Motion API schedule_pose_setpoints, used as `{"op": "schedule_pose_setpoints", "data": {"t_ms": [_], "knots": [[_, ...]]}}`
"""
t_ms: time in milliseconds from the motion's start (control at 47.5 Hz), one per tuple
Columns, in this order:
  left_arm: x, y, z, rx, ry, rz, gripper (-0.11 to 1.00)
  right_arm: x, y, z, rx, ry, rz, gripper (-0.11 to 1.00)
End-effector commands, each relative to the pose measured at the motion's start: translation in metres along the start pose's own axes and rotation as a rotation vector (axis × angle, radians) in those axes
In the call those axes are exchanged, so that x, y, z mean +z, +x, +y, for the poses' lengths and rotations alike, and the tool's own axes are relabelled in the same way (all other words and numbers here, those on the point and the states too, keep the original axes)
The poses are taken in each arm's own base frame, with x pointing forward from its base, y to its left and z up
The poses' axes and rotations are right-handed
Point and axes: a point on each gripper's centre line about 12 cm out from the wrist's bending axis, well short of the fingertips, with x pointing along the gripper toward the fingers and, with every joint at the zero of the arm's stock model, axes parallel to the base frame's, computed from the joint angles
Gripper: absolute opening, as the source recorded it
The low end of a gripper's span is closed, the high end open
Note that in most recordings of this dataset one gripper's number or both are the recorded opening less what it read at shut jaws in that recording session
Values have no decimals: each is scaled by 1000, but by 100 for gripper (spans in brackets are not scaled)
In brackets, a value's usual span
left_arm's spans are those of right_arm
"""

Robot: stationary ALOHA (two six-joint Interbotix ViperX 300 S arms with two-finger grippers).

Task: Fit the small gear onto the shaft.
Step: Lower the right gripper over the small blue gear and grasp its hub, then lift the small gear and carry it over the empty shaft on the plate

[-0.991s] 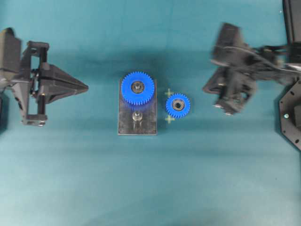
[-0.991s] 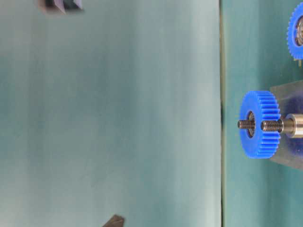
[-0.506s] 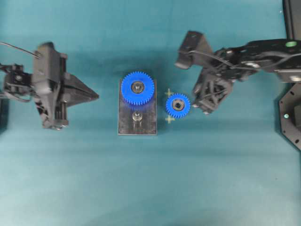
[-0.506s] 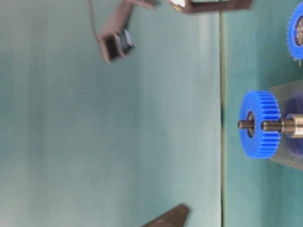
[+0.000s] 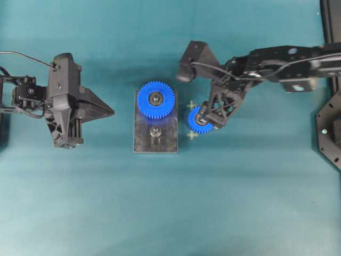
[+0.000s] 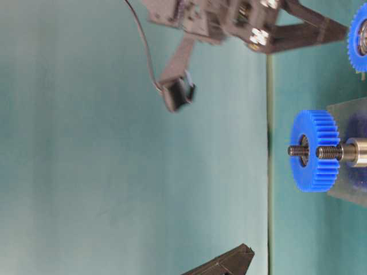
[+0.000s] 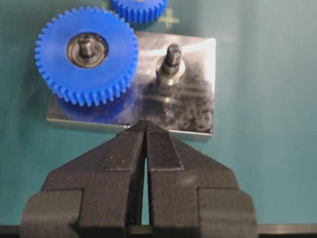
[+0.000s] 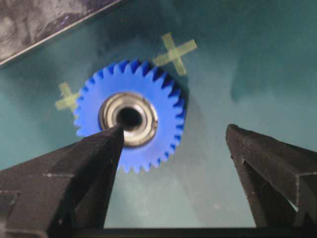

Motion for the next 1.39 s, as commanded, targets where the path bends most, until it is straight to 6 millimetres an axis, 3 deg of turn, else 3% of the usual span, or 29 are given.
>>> {"op": "schedule_pose_setpoints", "data": {"t_ms": [0,337,569,632,801,843,1243,1370], "knots": [[12,-1,-1,-3,4,-37,0,9,-3,1,0,-4,-28,89],[10,0,-1,-3,2,-35,0,4,16,-2,-18,2,31,89],[11,2,-1,-3,2,-43,0,5,18,-2,-19,2,37,86],[11,2,-1,-4,2,-46,0,5,18,-2,-20,0,45,80],[11,2,-1,-4,2,-49,0,2,16,-1,-21,0,73,42],[9,3,-1,-4,1,-43,0,3,13,1,-19,-6,68,37],[8,3,-1,-3,-2,-38,0,47,-59,44,58,-65,-21,37],[7,3,-1,-3,-5,-37,0,66,-68,59,72,-93,-33,37]]}}
